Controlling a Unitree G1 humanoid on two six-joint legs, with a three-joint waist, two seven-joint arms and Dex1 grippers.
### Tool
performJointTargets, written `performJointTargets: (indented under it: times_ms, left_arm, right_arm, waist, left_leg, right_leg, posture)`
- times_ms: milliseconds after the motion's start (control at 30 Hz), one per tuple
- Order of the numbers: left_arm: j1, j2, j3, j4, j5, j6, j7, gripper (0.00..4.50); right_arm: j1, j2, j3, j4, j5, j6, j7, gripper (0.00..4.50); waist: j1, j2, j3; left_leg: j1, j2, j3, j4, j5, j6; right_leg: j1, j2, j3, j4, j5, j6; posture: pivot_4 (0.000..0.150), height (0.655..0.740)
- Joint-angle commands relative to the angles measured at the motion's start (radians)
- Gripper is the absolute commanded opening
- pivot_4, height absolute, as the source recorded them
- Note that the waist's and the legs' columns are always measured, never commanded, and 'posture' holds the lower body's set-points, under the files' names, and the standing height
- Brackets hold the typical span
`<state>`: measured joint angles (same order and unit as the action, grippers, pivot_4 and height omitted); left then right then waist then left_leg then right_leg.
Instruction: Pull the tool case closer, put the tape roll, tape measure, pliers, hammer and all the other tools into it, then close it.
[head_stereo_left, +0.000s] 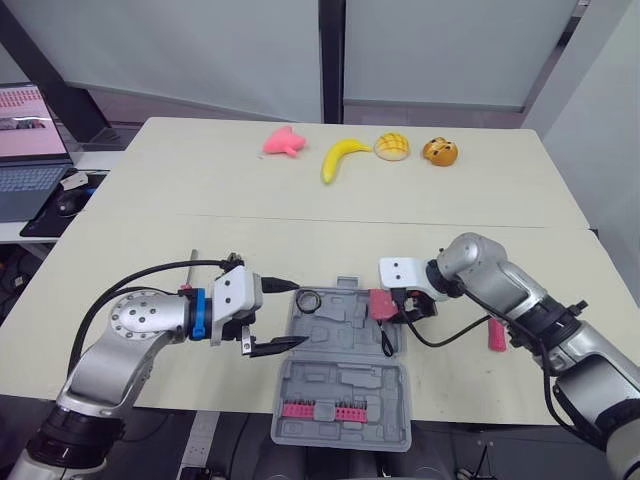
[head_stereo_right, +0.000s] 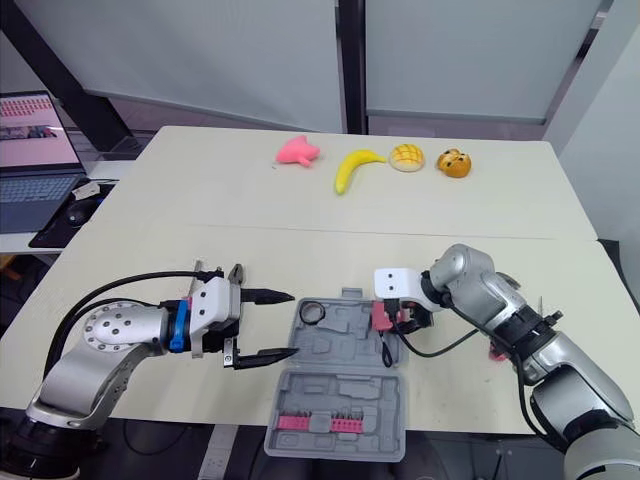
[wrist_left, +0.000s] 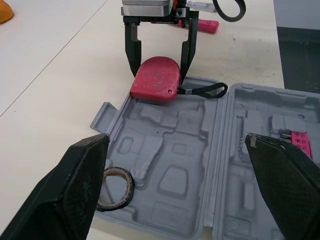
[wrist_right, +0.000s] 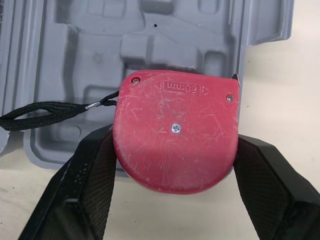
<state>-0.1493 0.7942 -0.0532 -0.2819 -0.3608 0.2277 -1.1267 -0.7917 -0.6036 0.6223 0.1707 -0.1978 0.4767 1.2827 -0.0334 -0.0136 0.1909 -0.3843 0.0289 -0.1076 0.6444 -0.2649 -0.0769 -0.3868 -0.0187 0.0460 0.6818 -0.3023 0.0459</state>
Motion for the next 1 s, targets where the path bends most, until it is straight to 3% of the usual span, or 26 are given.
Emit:
performJointTargets:
  times_ms: [33, 1000]
  left_arm:
    - [0.006, -0.004, -0.005, -0.001, 0.019, -0.032, -0.003, 4.5]
    - [-0.011, -0.032, -0.026, -0.037, 0.002, 0.019, -0.016, 4.5]
  right_arm:
    - [-0.023, 0.011, -0.006, -0.008, -0.015, -0.002, 0.011, 3.13]
    - [0.019, 0.055, -0.009, 0.001, -0.065, -0.001, -0.026, 3.13]
  waist:
    - [0.0, 0.0, 0.0]
    - [-0.001, 0.0, 0.0]
  left_leg:
    - [0.0, 0.0, 0.0, 0.0, 0.0, 0.0]
    - [0.0, 0.0, 0.0, 0.0, 0.0, 0.0]
  right_leg:
    - [0.0, 0.0, 0.0, 0.0, 0.0, 0.0]
    - [0.0, 0.0, 0.0, 0.001, 0.0, 0.0]
  posture:
    - [0.15, 0.74]
    - [0.15, 0.74]
